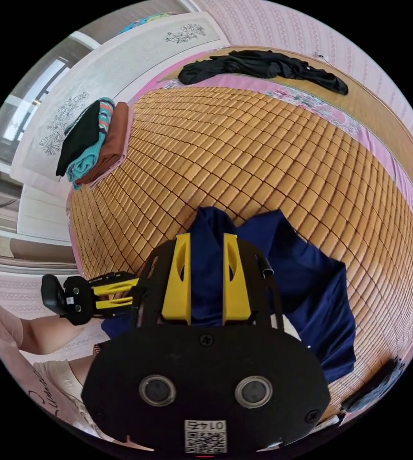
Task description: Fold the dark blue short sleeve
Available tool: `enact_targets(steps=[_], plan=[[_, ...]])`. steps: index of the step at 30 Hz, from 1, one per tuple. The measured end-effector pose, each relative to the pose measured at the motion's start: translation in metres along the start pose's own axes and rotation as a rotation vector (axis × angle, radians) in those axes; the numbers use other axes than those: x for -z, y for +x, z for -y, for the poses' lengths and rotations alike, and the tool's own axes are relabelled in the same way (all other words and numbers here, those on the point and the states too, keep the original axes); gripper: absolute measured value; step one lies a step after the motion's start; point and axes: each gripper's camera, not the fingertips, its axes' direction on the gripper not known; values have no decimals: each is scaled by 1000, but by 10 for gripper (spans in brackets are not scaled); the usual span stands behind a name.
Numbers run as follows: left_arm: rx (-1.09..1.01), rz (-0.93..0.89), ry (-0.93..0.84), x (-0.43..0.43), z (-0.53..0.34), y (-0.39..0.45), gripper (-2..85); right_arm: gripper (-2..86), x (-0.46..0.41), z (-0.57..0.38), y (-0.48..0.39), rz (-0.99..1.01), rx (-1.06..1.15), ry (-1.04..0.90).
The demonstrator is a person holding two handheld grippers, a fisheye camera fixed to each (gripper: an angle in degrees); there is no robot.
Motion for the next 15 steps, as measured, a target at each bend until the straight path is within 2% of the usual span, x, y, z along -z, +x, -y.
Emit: enact_targets(steps=[2, 4, 7, 10, 15], plan=[[2, 10, 4, -3, 3, 3, 31, 93, -22, 24, -3, 41, 36, -35], [21, 10, 5, -3, 5, 3, 9, 30, -39, 36, 0, 64, 40, -104], [59, 77, 42, 7, 7, 3, -6, 21, -27, 44, 1, 123, 65, -35], [127, 105, 67, 10, 8, -3, -6, 24, -31, 54, 1, 164, 111, -58], [197, 71, -21, -6, 19, -14, 23, 83, -20, 57, 5, 144, 161, -130]])
